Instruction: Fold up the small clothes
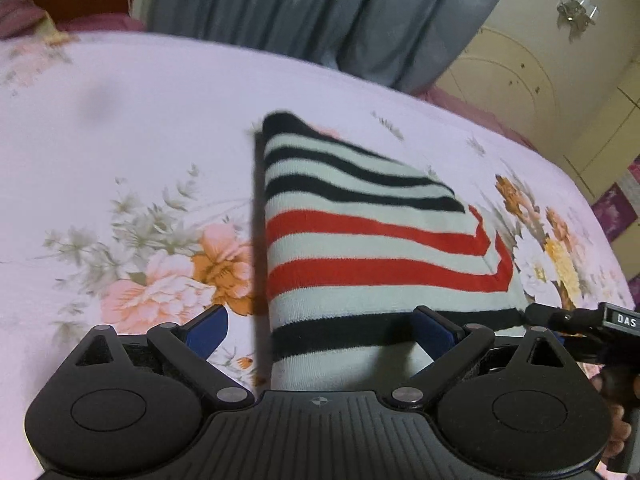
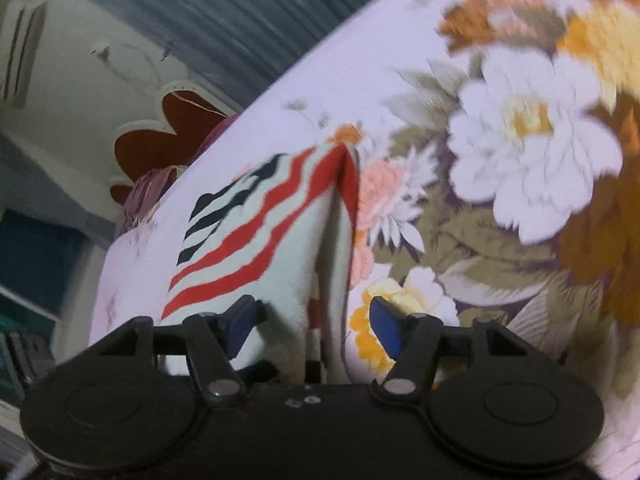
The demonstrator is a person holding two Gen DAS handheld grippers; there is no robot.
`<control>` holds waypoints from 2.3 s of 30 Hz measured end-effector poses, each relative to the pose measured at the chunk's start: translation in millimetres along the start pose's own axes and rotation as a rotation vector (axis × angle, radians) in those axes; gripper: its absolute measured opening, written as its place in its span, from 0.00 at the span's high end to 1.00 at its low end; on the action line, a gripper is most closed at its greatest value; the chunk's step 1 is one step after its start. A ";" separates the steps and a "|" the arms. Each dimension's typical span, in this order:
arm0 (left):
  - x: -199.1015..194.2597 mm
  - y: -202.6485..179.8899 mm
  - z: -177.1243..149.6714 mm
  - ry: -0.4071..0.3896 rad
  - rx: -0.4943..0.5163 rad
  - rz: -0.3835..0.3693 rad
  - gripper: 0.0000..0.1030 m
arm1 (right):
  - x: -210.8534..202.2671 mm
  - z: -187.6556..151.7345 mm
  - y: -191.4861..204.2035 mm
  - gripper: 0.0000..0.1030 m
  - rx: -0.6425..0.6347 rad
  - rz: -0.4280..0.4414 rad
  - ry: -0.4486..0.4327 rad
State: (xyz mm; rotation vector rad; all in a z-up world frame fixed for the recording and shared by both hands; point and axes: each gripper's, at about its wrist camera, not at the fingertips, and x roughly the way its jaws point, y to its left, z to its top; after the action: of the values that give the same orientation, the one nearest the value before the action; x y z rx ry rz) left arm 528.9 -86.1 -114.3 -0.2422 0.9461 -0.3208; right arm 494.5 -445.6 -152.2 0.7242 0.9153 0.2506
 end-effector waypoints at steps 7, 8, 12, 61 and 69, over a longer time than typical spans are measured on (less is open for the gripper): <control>22.2 25.0 1.5 0.039 -0.127 -0.140 0.11 | 17.9 2.6 -14.9 0.39 0.136 0.087 0.037; 24.2 26.7 1.9 0.037 -0.135 -0.156 0.12 | 19.3 3.6 -13.8 0.38 0.134 0.093 0.045; 30.8 27.3 6.2 0.044 -0.131 -0.177 0.13 | 33.3 10.7 -5.1 0.39 0.085 0.100 0.079; -95.3 66.3 21.6 -0.120 0.220 0.108 0.58 | 150.3 -107.3 280.2 0.68 -0.595 -0.184 0.020; -69.6 101.1 3.5 -0.120 0.194 0.091 0.35 | 167.8 -115.1 238.3 0.68 -0.468 -0.251 0.015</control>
State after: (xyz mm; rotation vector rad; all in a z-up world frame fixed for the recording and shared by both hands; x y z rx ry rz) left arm 510.4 33.6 -94.4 -0.0400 0.7990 -0.3088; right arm 527.5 -134.1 -145.3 0.1729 0.9077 0.2359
